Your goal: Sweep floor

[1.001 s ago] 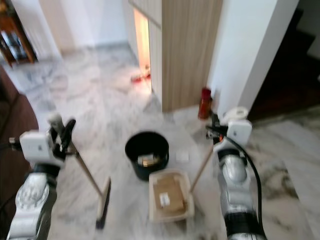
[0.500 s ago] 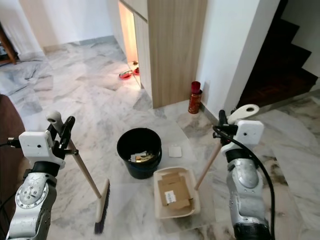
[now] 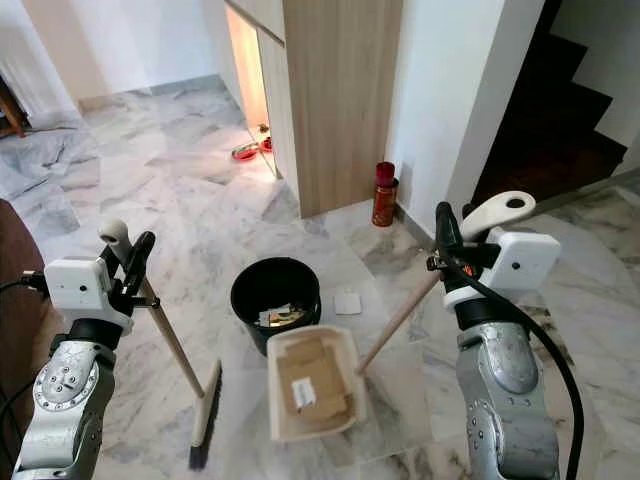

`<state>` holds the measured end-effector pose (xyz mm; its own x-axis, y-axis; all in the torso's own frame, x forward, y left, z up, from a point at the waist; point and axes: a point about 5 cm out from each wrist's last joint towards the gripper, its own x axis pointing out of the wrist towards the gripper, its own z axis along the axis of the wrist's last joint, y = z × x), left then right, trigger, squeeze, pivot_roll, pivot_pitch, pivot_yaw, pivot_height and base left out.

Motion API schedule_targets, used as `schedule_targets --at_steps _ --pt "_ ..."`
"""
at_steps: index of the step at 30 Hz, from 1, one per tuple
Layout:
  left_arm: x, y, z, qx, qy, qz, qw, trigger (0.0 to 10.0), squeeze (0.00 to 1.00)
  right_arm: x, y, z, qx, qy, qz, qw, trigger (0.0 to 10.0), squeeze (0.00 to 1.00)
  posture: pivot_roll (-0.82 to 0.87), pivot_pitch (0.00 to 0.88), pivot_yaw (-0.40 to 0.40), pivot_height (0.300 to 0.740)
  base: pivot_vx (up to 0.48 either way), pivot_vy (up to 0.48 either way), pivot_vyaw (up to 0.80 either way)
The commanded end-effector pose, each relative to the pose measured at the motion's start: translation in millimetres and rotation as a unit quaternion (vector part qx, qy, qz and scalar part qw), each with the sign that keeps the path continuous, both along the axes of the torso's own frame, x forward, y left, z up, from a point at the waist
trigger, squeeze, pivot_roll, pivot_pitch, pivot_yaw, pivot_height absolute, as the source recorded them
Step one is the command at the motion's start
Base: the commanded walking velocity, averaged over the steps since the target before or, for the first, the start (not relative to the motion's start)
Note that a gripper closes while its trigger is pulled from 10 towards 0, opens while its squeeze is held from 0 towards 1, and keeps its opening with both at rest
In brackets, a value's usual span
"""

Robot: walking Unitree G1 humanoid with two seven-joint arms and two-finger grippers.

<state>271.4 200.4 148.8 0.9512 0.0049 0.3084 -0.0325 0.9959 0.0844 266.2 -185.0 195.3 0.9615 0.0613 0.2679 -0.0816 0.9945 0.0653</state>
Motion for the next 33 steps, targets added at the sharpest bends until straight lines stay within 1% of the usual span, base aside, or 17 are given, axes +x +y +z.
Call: schedule_targets --at_steps 1,4,5,6,7,13,16,18,19,20,21,24,26,27,31,33 --pt "3.0 -0.3 8.8 0.001 -0.018 -0.004 1.000 10.0 0.00 -3.0 14.4 39.0 -0.002 -0.077 0.029 0.997 10.0 0.00 0.01 0.008 0.072 0.740 0.000 0.000 0.00" --pt "2.4 -1.9 8.5 0.002 -0.018 -0.006 1.000 10.0 0.00 1.6 12.8 56.0 0.006 -0.101 0.026 0.995 10.0 0.00 0.01 0.000 0.068 0.740 0.000 0.000 0.00" --pt "1.3 -1.2 6.8 0.003 -0.018 -0.002 1.000 10.0 0.00 7.3 13.5 71.2 0.012 -0.126 0.024 0.992 10.0 0.00 0.02 0.000 0.058 0.740 0.000 0.000 0.00" --pt "1.3 -1.2 6.8 0.003 -0.018 -0.002 1.000 10.0 0.00 7.3 13.5 71.2 0.012 -0.126 0.024 0.992 10.0 0.00 0.02 0.000 0.058 0.740 0.000 0.000 0.00" --pt "0.7 -0.7 5.7 0.004 -0.017 0.000 1.000 10.0 0.00 10.2 14.5 77.5 0.019 -0.136 0.025 0.990 10.0 0.00 0.02 0.000 0.057 0.740 0.000 0.000 0.00" --pt "0.2 -2.6 -0.2 -0.002 -0.009 0.005 1.000 10.0 0.00 19.7 15.1 69.9 0.031 -0.133 -0.004 0.991 10.0 0.00 0.05 0.000 0.044 0.740 0.000 0.000 0.00" --pt "-0.4 -1.7 1.4 0.008 -0.014 0.011 1.000 10.0 0.00 29.1 9.6 68.1 0.062 -0.135 -0.056 0.987 10.0 0.00 0.06 0.000 0.039 0.740 0.000 0.000 0.00" --pt "-0.7 -0.5 0.8 0.010 -0.014 0.016 1.000 10.0 0.00 31.4 8.2 65.7 0.079 -0.131 -0.069 0.986 10.0 0.00 0.07 0.000 0.038 0.740 0.000 0.000 0.00" --pt "-0.4 0.7 0.9 0.008 -0.014 0.020 1.000 10.0 0.00 32.5 9.2 65.5 0.084 -0.130 -0.070 0.986 10.0 0.00 0.07 0.000 0.038 0.740 0.000 0.000 0.00" --pt "0.0 3.1 2.9 0.004 -0.017 0.026 1.000 10.0 0.00 33.9 13.9 65.6 0.084 -0.131 -0.063 0.986 10.0 0.00 0.08 0.000 0.037 0.740 0.000 0.000 0.00" --pt "0.0 3.1 2.9 0.004 -0.017 0.026 1.000 10.0 0.00 33.9 13.9 65.6 0.084 -0.131 -0.063 0.986 10.0 0.00 0.08 0.000 0.037 0.740 0.000 0.000 0.00" --pt "0.0 6.8 2.2 0.015 -0.012 0.027 0.999 10.0 0.00 35.4 18.5 65.2 0.087 -0.132 -0.054 0.986 10.0 0.00 0.07 0.000 0.039 0.740 0.000 0.000 0.00" --pt "-3.2 16.1 2.5 0.014 -0.012 0.040 0.999 10.0 0.00 35.9 20.3 62.8 0.091 -0.130 -0.055 0.986 10.0 0.00 0.08 0.000 0.040 0.740 0.000 0.000 0.00" --pt "-4.5 19.7 3.9 0.017 -0.015 0.043 0.999 10.0 0.00 35.9 20.5 61.9 0.094 -0.129 -0.055 0.986 10.0 0.00 0.08 0.000 0.041 0.740 0.274 0.000 0.00" --pt "-5.1 21.6 4.9 0.021 -0.016 0.045 0.999 10.0 0.00 38.1 23.0 57.1 0.090 -0.125 -0.051 0.987 10.0 0.00 0.08 0.000 0.038 0.740 0.299 0.000 0.00" --pt "-4.8 23.6 5.2 0.013 -0.017 0.054 0.998 10.0 0.00 38.6 24.1 54.5 0.092 -0.124 -0.050 0.987 10.0 0.00 0.09 0.000 0.037 0.740 0.351 0.000 0.00"
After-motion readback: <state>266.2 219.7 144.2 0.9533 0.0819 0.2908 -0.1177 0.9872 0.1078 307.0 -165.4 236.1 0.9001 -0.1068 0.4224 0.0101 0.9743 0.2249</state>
